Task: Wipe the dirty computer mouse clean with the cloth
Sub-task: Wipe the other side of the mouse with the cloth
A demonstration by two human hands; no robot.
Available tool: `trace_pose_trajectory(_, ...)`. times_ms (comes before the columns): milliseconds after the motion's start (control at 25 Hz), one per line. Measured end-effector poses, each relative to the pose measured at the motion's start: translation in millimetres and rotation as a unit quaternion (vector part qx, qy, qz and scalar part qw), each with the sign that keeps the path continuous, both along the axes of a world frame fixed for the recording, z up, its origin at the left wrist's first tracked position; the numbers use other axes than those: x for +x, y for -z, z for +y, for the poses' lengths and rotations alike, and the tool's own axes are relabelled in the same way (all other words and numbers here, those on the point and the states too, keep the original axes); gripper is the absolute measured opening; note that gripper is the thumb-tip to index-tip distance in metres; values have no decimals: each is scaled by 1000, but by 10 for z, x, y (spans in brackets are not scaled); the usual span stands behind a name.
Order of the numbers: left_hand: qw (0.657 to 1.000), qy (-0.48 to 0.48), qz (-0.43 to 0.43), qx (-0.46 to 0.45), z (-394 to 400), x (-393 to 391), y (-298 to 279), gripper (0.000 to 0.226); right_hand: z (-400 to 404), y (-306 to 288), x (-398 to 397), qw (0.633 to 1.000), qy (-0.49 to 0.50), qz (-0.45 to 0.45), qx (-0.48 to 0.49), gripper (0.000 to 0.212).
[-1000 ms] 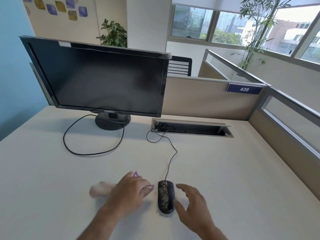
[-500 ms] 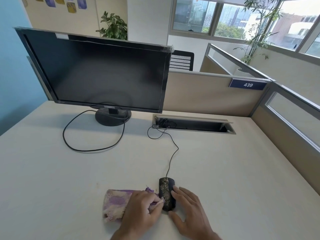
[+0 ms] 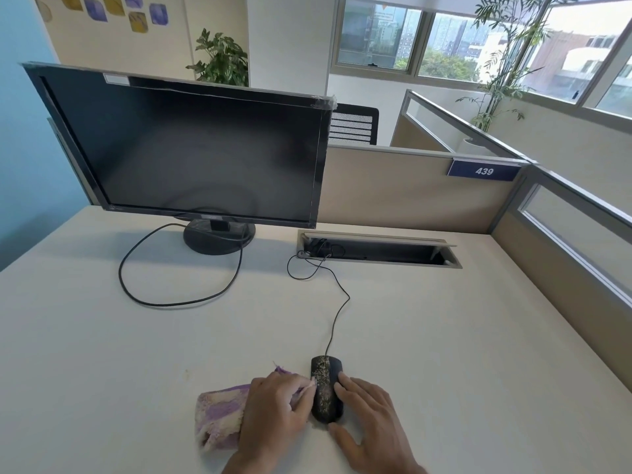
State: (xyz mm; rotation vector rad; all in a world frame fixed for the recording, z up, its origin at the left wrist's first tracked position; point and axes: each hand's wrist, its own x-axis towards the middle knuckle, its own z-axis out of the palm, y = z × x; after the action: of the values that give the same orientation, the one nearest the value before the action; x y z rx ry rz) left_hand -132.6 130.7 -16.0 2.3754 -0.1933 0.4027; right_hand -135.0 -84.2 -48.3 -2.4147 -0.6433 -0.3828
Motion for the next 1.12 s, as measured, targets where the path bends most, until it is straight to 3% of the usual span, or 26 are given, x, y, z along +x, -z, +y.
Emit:
trace_pose_trajectory(120,999,-17,27,30,-31,45,-66,27,-2,13,13,1000,-3,-2,4,58)
trace_pose_trajectory(240,999,-8,37,8,-48,126,-109,41,-8,27,13,1000,-5,-3,10,57)
trace_pose_trajectory(400,998,-11,45,47,-69,195,-125,62,0,23,21,1000,-4,-2,10,58)
trace_pose_trajectory(600,993,12,91,77,-35,313,-128,55,6,6,26,1000,-1,-13,11,59)
trace_pose_trajectory(720,995,26,81,49,-16,374,-136,45,11,6,23,1000,0,-23,12,57)
trace_pose_trajectory(840,991,11,90,96,-18,419,-153,50,18,9,33,1000,4,-25,13,58)
trace_pose_trajectory(1120,990,14,92,105,-57,487,-201,48,9,24,35,1000,0,-28,7,58)
